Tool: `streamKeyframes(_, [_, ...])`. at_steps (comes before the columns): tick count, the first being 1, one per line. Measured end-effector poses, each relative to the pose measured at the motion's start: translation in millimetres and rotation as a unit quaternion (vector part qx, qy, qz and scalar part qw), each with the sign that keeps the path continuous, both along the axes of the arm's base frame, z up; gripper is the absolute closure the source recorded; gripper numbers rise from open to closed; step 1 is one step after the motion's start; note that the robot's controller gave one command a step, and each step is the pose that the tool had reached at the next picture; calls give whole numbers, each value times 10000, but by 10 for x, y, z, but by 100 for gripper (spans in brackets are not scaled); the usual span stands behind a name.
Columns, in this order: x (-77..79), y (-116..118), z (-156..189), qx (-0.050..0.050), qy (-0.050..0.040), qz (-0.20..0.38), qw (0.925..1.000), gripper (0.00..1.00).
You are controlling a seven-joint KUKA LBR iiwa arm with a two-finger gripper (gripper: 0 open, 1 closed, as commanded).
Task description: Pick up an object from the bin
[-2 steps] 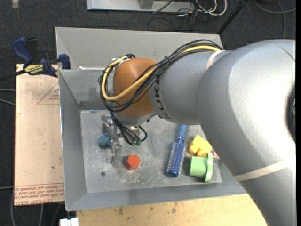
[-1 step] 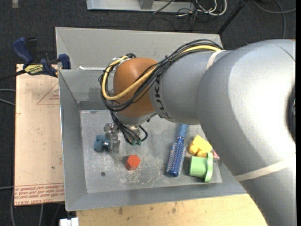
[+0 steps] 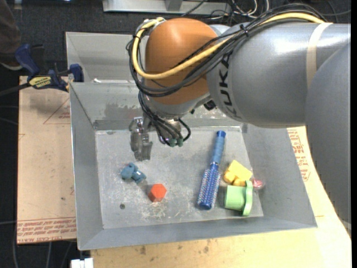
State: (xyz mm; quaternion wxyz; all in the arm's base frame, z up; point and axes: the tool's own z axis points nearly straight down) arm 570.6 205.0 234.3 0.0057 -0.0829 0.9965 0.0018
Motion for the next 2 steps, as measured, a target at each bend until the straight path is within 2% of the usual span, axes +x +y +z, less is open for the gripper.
streamKeyframes(1, [-15, -6, -49, -14, 40, -1, 10000, 0])
streamKeyframes(2, [124, -373, -1310, -32, 80, 498, 9987, 0])
